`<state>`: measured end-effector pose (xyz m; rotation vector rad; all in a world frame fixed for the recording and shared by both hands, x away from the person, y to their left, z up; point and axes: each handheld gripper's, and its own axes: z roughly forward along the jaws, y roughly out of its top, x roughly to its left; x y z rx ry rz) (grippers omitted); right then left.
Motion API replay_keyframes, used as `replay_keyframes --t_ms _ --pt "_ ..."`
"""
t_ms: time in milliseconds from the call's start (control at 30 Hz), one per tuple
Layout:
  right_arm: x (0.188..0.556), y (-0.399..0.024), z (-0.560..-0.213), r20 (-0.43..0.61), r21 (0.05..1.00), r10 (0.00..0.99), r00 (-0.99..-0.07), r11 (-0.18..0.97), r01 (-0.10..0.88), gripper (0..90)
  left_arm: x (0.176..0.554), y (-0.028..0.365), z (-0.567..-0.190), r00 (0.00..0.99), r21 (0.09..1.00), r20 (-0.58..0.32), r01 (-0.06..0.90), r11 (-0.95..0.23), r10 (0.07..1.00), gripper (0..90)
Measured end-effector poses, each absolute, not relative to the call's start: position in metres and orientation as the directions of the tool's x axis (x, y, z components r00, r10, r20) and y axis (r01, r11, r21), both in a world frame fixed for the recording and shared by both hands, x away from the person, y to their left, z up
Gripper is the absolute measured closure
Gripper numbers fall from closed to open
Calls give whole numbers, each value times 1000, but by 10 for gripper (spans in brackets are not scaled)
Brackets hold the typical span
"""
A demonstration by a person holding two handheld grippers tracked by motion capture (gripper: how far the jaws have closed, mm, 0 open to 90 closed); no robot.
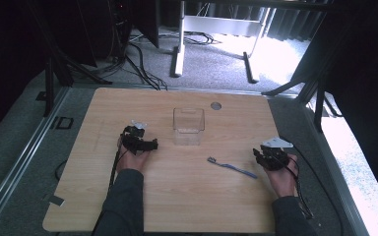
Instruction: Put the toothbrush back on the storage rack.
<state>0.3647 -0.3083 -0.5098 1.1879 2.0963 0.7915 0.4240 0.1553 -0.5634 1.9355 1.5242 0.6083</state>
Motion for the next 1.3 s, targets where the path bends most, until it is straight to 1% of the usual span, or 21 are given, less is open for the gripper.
replay_keyframes --t_ms 133,267,600,1167,1300 --pt "362 -305 -506 -225 735 867 -444 451 507 606 424 155 -563 238 696 -8 699 -166 971 63" --pt "362 -302 -504 -217 736 856 -470 460 497 598 424 155 -563 238 695 -7 699 -166 971 63" --pt "362 -292 -492 -200 731 841 -504 470 495 615 424 155 -563 238 695 -7 700 -166 971 63" --pt "361 -281 -476 -248 691 790 -561 550 469 619 423 155 -563 238 694 -8 700 -166 971 63" --pt "361 -280 -473 -244 688 783 -572 555 467 619 423 155 -563 237 695 -8 700 -166 971 66"
